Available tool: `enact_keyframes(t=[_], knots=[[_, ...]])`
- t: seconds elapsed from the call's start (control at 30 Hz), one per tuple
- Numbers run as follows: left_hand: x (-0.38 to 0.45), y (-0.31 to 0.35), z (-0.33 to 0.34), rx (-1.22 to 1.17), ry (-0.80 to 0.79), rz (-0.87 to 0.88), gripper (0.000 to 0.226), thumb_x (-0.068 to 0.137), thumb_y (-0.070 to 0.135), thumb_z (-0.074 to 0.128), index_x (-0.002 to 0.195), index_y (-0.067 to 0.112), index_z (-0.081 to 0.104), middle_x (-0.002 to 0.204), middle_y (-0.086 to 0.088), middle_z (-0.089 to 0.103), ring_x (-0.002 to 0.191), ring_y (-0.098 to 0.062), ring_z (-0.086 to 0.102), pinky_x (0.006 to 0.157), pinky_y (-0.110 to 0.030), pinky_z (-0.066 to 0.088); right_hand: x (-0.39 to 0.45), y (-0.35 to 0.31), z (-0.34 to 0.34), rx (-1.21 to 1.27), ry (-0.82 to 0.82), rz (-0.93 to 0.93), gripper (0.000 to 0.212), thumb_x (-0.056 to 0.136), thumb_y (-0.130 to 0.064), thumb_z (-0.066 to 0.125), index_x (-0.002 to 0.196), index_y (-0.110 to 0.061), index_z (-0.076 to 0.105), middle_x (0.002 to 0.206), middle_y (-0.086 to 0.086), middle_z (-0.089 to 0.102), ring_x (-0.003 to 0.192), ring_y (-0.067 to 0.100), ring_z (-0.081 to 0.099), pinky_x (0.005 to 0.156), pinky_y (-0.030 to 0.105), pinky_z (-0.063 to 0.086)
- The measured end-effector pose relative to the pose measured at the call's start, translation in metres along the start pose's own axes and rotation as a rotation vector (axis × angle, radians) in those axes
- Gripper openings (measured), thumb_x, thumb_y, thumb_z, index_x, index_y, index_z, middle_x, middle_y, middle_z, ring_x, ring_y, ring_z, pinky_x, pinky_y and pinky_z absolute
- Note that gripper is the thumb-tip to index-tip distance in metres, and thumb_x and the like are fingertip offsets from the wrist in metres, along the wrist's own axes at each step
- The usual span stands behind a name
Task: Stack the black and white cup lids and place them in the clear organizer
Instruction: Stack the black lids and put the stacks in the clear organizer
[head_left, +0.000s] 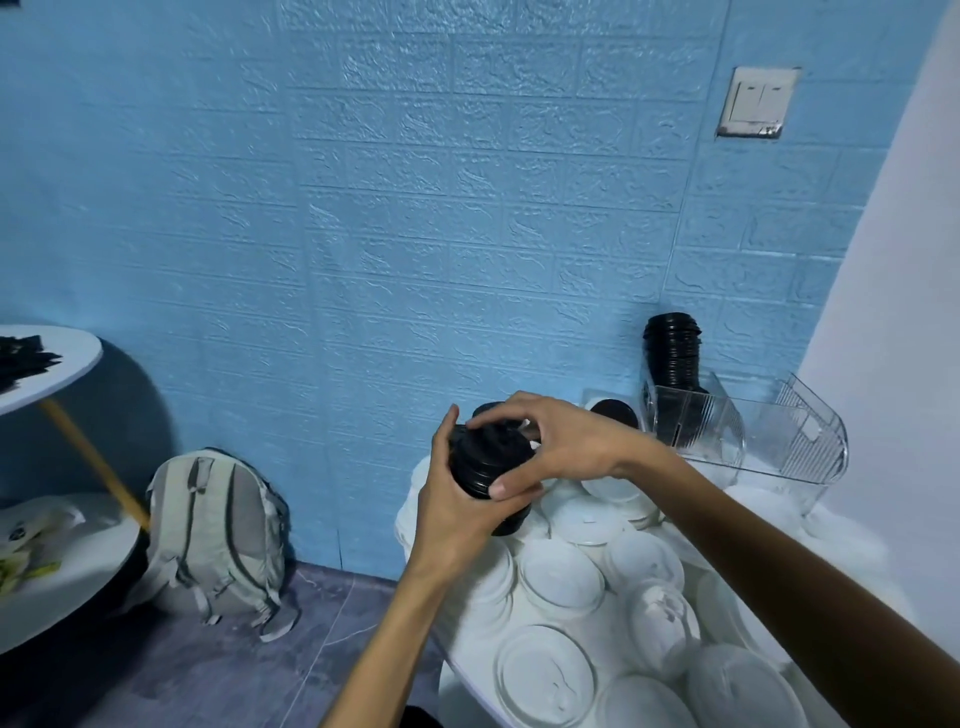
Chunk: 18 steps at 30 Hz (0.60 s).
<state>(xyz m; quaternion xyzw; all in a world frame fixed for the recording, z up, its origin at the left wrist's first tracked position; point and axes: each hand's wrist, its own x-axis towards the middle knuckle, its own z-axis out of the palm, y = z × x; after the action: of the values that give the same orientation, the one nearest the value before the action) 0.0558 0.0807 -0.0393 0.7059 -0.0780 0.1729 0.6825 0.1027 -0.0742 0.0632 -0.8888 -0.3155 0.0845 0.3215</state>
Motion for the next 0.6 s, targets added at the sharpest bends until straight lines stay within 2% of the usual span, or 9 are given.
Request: enact_keyframes(t=[0.07,0.13,0.27,0.33,0.47,0.53,0.6], knots=[[0.0,-0.001,-0.002,0.007,0.02,0.022,0.112,0.049,0.042,0.098,0.145,0.048,0.039,0.126,0.015,0.068,0.119,-0.004,0.064,0.103,-0.037,0.053,0.002,0.001,0.002,0.063,0.003,0.001,0.067,0.064,-0.034,0.095,0.124,-0.041,0.066,0.125,-0.012,0.059,0.119,0.003,0.06,0.112,0.035,0.045],[-0.001,0.0,-0.003,0.011,0.041,0.049,0.106,0.047,0.046,0.097,0.139,0.044,0.046,0.125,0.017,0.068,0.119,-0.004,0.064,0.103,-0.038,0.054,0.003,0.001,0.004,0.137,-0.002,0.008,0.065,0.067,-0.024,0.095,0.125,-0.033,0.067,0.125,-0.013,0.064,0.117,0.002,0.062,0.111,0.034,0.046],[-0.002,0.0,-0.004,-0.001,0.064,0.088,0.105,0.045,0.051,0.095,0.139,0.044,0.049,0.126,0.024,0.066,0.119,0.001,0.062,0.097,-0.022,0.051,0.006,0.003,0.008,0.218,-0.018,0.047,0.065,0.072,-0.017,0.092,0.129,-0.029,0.064,0.129,-0.011,0.064,0.118,0.004,0.063,0.113,0.032,0.044],[-0.003,-0.003,-0.005,0.004,0.092,0.109,0.097,0.045,0.049,0.095,0.133,0.04,0.055,0.124,0.026,0.065,0.118,0.002,0.061,0.095,-0.016,0.049,0.009,0.005,0.013,0.215,-0.021,0.055,0.066,0.071,-0.016,0.092,0.129,-0.026,0.063,0.13,-0.009,0.063,0.12,0.004,0.062,0.113,0.031,0.044],[-0.004,-0.014,-0.012,-0.006,0.143,0.079,0.079,0.052,0.043,0.094,0.123,0.038,0.06,0.122,0.016,0.069,0.117,-0.007,0.065,0.1,-0.033,0.052,0.02,0.009,0.017,0.206,-0.105,0.057,0.065,0.078,-0.026,0.088,0.135,-0.027,0.059,0.131,-0.007,0.063,0.117,0.009,0.065,0.108,0.028,0.047],[-0.003,-0.018,-0.02,-0.003,0.175,0.078,0.077,0.055,0.043,0.093,0.123,0.035,0.06,0.121,0.018,0.069,0.115,-0.006,0.065,0.1,-0.029,0.052,0.033,0.011,0.011,0.212,-0.098,0.098,0.06,0.084,-0.036,0.081,0.139,-0.028,0.057,0.129,-0.009,0.065,0.116,0.007,0.065,0.106,0.025,0.046],[0.001,-0.019,-0.031,0.007,0.212,0.072,0.074,0.059,0.033,0.097,0.123,0.034,0.06,0.118,0.023,0.068,0.113,-0.002,0.064,0.096,-0.019,0.05,0.054,0.017,0.005,0.154,0.036,0.132,0.054,0.085,-0.047,0.076,0.134,-0.029,0.06,0.123,-0.012,0.067,0.114,0.006,0.064,0.102,0.023,0.046]])
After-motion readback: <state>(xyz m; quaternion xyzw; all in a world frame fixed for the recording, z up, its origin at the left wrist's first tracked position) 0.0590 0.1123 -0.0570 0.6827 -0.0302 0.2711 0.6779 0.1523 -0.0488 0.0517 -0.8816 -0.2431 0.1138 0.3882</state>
